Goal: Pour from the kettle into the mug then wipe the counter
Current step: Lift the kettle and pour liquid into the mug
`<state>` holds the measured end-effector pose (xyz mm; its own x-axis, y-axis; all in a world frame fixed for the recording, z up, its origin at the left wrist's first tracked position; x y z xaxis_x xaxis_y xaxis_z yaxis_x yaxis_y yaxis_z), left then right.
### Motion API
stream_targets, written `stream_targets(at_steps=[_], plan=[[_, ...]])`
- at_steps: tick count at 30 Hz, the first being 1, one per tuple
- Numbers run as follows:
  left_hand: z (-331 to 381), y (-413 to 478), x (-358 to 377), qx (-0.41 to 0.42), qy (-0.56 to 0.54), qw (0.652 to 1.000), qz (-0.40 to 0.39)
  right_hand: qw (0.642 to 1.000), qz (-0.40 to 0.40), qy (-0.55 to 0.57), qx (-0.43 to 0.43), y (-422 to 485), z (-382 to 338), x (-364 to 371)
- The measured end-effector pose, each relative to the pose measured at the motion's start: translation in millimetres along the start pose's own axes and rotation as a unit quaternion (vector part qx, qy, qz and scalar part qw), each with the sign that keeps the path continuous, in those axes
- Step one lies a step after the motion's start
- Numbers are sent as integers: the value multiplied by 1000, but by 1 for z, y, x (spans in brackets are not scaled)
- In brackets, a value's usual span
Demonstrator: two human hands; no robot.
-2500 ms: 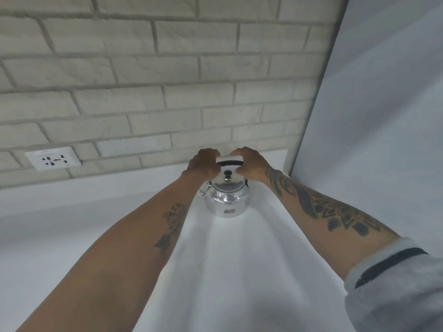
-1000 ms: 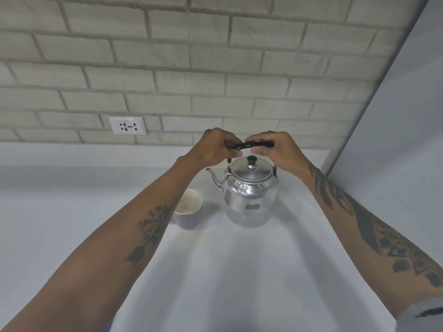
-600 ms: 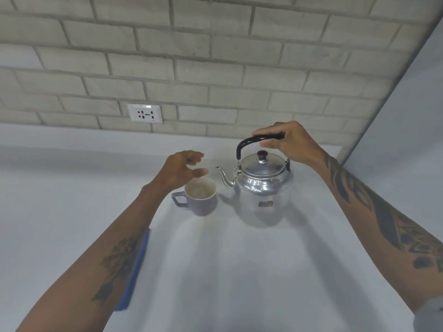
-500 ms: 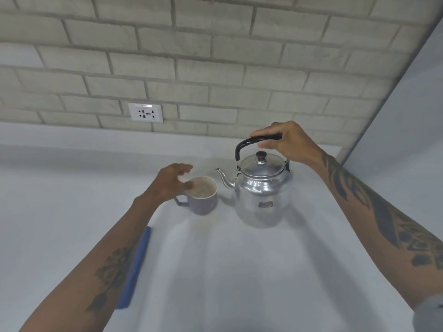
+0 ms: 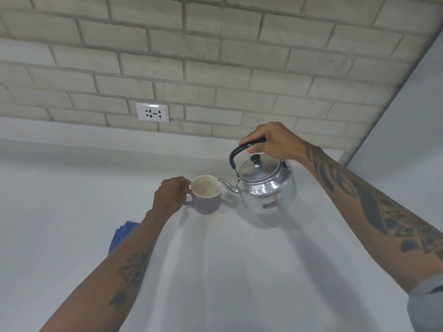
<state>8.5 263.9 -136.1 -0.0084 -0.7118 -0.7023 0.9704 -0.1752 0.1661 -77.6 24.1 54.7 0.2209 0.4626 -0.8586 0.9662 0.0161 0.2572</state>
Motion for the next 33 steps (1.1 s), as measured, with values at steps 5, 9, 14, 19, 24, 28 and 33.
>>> stream_targets(at_steps=[5, 9, 14, 19, 24, 28, 33], plan=[[-3, 0, -1, -16, -7, 1000, 19, 999, -24, -42, -22, 8, -15, 4], [-3, 0, -2, -22, -6, 1000, 14, 997, -38, -66, -29, 16, -24, 6], [-3, 1, -1, -22, -6, 1000, 10, 995, -42, -90, -32, 27, -28, 8], [-5, 4, -1, -17, -5, 1000, 11, 992, -51, -106, -36, 34, -30, 9], [-5, 5, 0, -16, -8, 1000, 4, 991, -59, -111, -36, 39, -30, 11], [-6, 6, 0, -14, -8, 1000, 3, 991, -65, -114, -30, 42, -29, 14], [-7, 7, -1, -9, -6, 1000, 2, 991, -70, -113, -34, 45, -30, 15]])
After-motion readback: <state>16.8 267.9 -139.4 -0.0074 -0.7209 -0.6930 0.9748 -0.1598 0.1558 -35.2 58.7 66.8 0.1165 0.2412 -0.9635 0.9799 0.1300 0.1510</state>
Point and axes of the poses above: each hand's wrist, its own y-axis towards the middle knuckle, its own x-axis out of the palm, z = x × y, the point moved 5 cm from there along y, towards the middle knuckle, and after that the axes turned 7 degrees about z, right-handed, at the moved point
